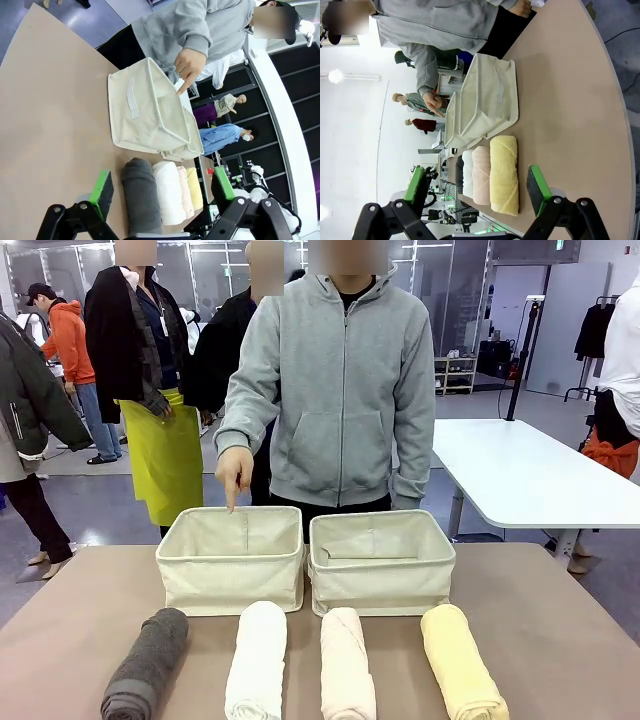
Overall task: Divide the towels into two baskets.
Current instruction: Pick up one hotel-folded towel and place it in the Fabric basket indicated by the person.
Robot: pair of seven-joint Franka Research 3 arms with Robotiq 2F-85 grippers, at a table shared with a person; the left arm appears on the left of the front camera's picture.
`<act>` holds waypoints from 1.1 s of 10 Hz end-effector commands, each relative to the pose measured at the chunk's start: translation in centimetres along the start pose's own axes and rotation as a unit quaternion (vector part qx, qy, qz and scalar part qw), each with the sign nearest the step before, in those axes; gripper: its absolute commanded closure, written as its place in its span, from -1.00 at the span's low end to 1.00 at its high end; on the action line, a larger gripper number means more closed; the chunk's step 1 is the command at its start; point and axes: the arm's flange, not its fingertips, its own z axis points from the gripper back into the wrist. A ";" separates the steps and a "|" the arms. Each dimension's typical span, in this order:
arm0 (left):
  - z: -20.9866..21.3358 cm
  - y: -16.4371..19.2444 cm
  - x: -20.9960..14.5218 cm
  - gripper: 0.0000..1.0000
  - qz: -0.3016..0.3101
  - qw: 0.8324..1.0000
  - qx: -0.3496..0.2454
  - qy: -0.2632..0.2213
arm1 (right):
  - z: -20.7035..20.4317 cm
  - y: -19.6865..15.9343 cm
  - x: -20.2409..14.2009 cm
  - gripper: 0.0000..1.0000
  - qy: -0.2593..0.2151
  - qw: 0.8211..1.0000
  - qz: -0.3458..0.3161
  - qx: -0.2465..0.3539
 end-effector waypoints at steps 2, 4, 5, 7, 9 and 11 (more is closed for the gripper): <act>-1.2 -1.7 -0.1 -1.00 -0.034 0.998 0.021 0.039 | 0.0 0.2 0.0 -1.00 -0.002 1.000 0.002 0.004; -4.4 -6.0 -1.3 -1.00 -0.083 0.983 0.104 0.123 | 0.0 0.2 0.0 -1.00 -0.002 1.000 0.002 0.004; -6.0 -7.7 -2.0 -1.00 -0.089 0.973 0.140 0.162 | 0.0 0.2 0.0 -1.00 -0.002 1.000 0.002 0.004; -10.1 -10.6 -3.3 -1.00 -0.129 0.941 0.200 0.240 | 0.0 0.2 0.0 -1.00 -0.002 1.000 0.002 0.004; -14.1 -11.0 -4.4 -1.00 -0.162 0.896 0.260 0.323 | 0.0 0.2 0.0 -1.00 -0.002 1.000 0.002 0.004; -17.4 -11.3 -6.5 -1.00 -0.183 0.869 0.284 0.362 | 0.0 0.2 0.0 -1.00 -0.002 1.000 0.002 0.004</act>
